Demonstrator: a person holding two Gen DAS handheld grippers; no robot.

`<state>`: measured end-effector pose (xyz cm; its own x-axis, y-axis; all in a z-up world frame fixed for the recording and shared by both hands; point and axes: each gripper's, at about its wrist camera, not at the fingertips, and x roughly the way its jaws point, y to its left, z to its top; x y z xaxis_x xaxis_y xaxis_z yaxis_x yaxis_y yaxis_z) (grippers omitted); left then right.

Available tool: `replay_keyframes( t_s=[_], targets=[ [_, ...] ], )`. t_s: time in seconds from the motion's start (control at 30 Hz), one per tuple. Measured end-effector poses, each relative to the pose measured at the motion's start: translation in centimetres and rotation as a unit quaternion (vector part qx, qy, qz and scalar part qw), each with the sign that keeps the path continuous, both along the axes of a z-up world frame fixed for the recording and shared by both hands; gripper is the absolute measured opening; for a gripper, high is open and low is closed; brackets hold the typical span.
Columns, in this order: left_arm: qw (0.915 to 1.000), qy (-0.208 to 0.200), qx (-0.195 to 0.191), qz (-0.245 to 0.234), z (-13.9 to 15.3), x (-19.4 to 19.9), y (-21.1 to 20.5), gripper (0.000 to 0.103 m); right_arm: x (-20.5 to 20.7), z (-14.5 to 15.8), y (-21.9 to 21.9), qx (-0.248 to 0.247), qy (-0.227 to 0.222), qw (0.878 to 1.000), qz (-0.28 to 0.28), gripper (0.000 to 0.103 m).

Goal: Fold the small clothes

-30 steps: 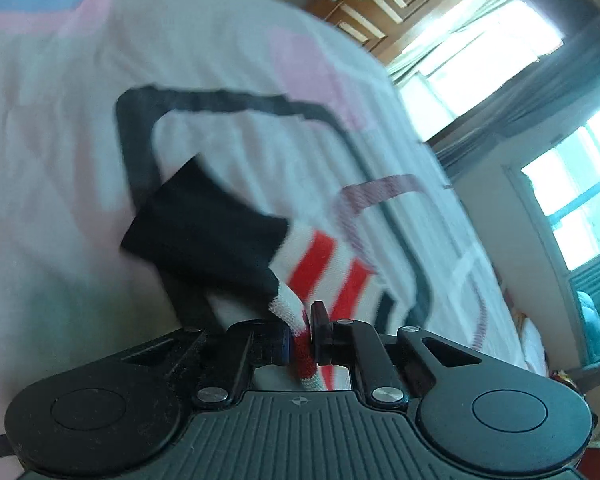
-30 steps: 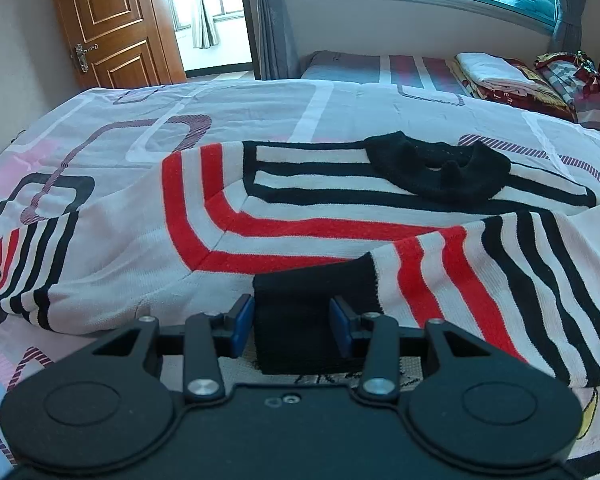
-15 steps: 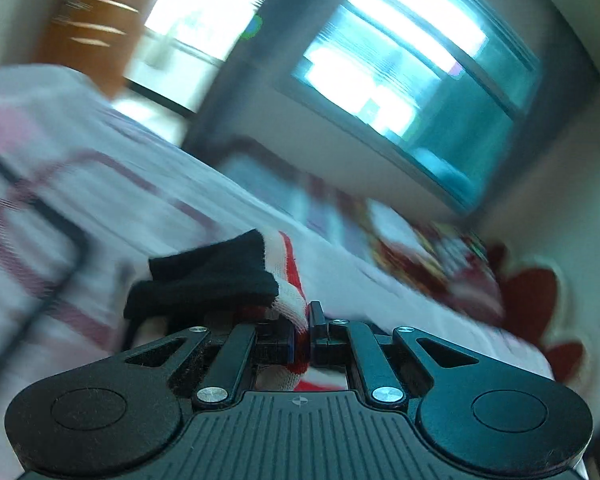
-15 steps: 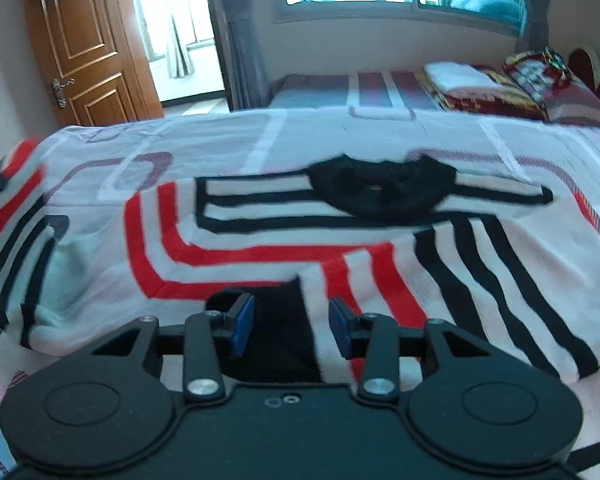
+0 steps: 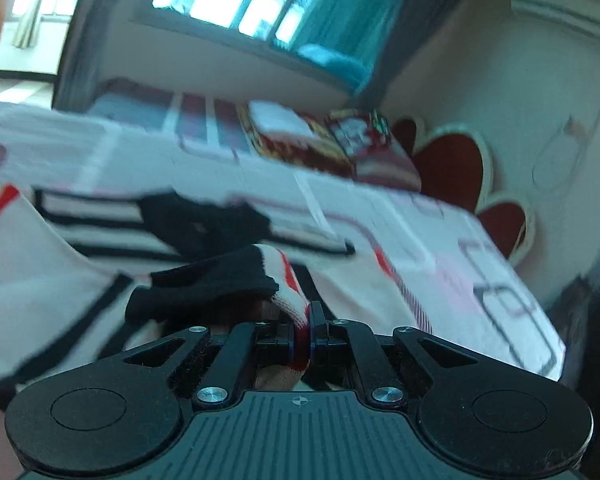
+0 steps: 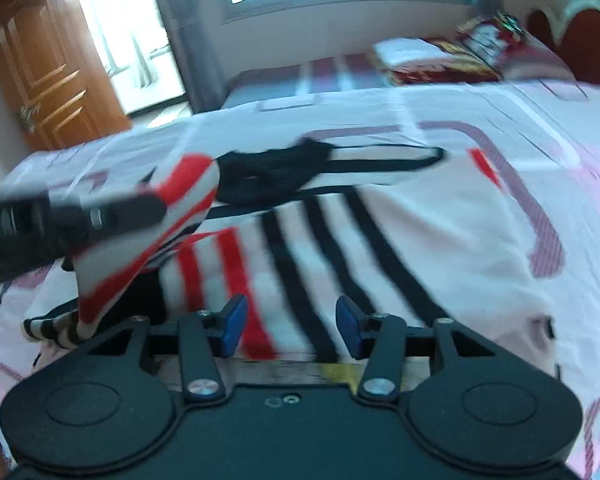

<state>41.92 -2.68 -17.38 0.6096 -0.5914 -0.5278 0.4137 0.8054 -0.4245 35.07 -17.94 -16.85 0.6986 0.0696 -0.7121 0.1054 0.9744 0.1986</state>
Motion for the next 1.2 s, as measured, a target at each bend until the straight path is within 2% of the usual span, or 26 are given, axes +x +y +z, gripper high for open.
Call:
replay_keyframes(
  t_s=[0.07, 0.13, 0.17, 0.23, 0.27, 0.3, 0.37, 0.43, 0.53, 0.63, 0.73, 0.8, 0.9, 0.97, 1.03, 1.1, 1.13, 1.2],
  targets=[
    [0.9996, 0.025, 0.012, 0.004, -1.5, 0.6, -1.1, 0.007, -0.6, -0.1, -1.9, 0.034, -0.002, 0.999, -0.015, 0.059],
    [0.9953, 0.094, 0.02, 0.01, -2.8, 1.5, -1.5, 0.008, -0.8, -0.6, -2.4, 0.013, 0.011, 1.0, -0.014, 0.06],
    [0.9939, 0.109, 0.01, 0.014, -2.8, 1.3, -1.0, 0.008, -1.0, -1.0, -2.4, 0.0, 0.018, 1.0, -0.005, 0.059],
    [0.997, 0.074, 0.019, 0.016, -1.2, 0.5, -0.9, 0.009, -1.6, -1.5, -2.5, 0.0, 0.022, 1.0, 0.003, 0.059],
    [0.998, 0.058, 0.025, 0.009, -0.5, 0.4, -1.2, 0.017, -1.9, -1.6, -2.6, 0.006, 0.021, 1.0, 0.005, 0.06],
    [0.9986, 0.048, 0.024, -0.003, 0.1, 0.3, -1.6, 0.042, -2.0, -1.7, -2.6, 0.013, 0.022, 1.0, 0.009, 0.061],
    [0.9992, 0.034, 0.016, -0.013, 1.3, 0.3, -2.1, 0.072, -1.9, -1.8, -2.2, 0.031, 0.025, 0.999, 0.026, 0.06],
    [0.9995, 0.013, 0.02, -0.022, 2.3, 0.0, -3.0, 0.073, -1.9, -1.3, -1.4, 0.033, 0.021, 0.999, 0.038, 0.06],
    [0.9979, -0.001, 0.046, -0.046, 3.1, -0.4, -4.5, 0.072, -1.8, -0.6, -0.8, 0.03, 0.008, 0.998, 0.047, 0.067],
    [0.9972, 0.024, 0.04, -0.059, 2.8, -0.1, -4.6, 0.072, -1.7, -0.4, -0.7, 0.021, 0.002, 0.999, 0.038, 0.067],
    [0.9957, 0.019, 0.058, -0.07, 2.6, -0.1, -5.2, 0.072, -1.2, -0.6, -1.1, 0.056, 0.004, 0.998, 0.037, 0.067],
    [0.9947, 0.026, 0.065, -0.075, 2.6, 0.1, -5.2, 0.072, -1.2, -0.6, -0.9, 0.062, -0.004, 0.997, 0.038, 0.067],
    [0.989, 0.031, 0.089, -0.114, 2.4, 0.5, -6.0, 0.072, -0.9, -0.6, -0.7, 0.061, -0.003, 0.997, 0.037, 0.067],
    [0.9872, 0.038, 0.075, -0.135, 2.5, 0.7, -6.2, 0.072, -0.9, -0.7, -0.9, 0.065, 0.0, 0.997, 0.032, 0.067],
    [0.99, 0.021, 0.051, -0.13, 2.9, 0.6, -6.0, 0.073, -1.2, -0.5, -1.1, 0.046, -0.007, 0.999, 0.014, 0.063],
    [0.9926, -0.01, 0.073, -0.096, 3.0, 0.4, -6.5, 0.073, -1.6, -0.2, -2.0, 0.013, -0.016, 0.999, -0.024, 0.063],
    [0.9919, -0.007, 0.085, -0.094, 2.7, 0.6, -6.9, 0.073, -1.8, -0.3, -3.1, 0.014, -0.015, 0.999, -0.04, 0.063],
    [0.992, 0.032, 0.069, -0.101, 2.2, 1.1, -7.2, 0.074, -2.1, -0.5, -4.7, 0.039, -0.005, 0.998, -0.056, 0.063]
  ],
)
